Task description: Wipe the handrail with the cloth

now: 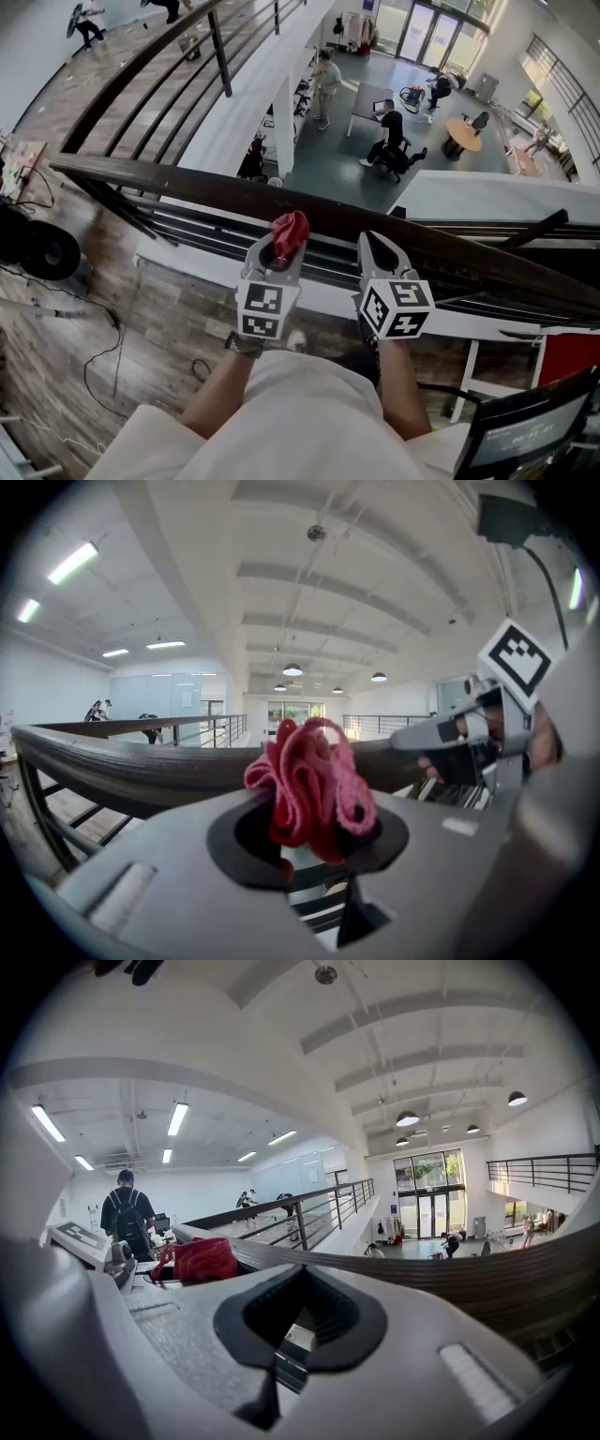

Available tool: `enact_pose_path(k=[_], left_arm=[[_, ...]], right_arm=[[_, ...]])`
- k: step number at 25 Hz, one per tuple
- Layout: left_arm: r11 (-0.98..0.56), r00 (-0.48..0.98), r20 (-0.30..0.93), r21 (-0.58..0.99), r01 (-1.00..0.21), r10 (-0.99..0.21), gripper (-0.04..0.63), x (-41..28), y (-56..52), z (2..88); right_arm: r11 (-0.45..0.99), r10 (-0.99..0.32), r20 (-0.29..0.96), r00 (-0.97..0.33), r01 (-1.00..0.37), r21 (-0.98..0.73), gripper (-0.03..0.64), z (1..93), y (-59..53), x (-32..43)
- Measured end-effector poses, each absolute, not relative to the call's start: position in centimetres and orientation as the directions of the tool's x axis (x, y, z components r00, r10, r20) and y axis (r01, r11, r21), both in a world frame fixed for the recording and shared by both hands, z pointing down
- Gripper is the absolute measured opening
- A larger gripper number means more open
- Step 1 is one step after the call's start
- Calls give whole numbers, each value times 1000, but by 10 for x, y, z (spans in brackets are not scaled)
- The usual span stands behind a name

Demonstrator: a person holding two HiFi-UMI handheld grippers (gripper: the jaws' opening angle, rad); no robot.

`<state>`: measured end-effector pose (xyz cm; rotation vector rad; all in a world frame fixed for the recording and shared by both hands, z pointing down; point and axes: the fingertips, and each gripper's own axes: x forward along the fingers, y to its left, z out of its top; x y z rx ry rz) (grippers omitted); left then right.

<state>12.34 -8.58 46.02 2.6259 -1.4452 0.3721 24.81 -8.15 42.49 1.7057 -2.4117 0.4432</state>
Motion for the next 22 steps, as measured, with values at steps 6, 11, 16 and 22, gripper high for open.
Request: enact_pose_path(k=[6, 11, 16, 22], left_arm=[[-544, 519, 280, -11, -839, -807, 127, 124, -88, 463], [-550, 527, 279, -3, -835, -803, 127, 128, -89, 461], [-559, 537, 283, 1, -829, -795, 127, 132, -88, 461], [-598, 570, 297, -3, -801, -766, 127, 144, -83, 464]], right_arm=[[295, -894, 303, -329, -943, -154, 2, 428, -81, 250], [284, -894, 313, -320, -946, -155, 3, 429, -79, 253], [275, -897, 314, -313, -948, -160, 3, 428, -78, 257], [271, -897, 314, -311, -948, -166, 2, 427, -77, 257]])
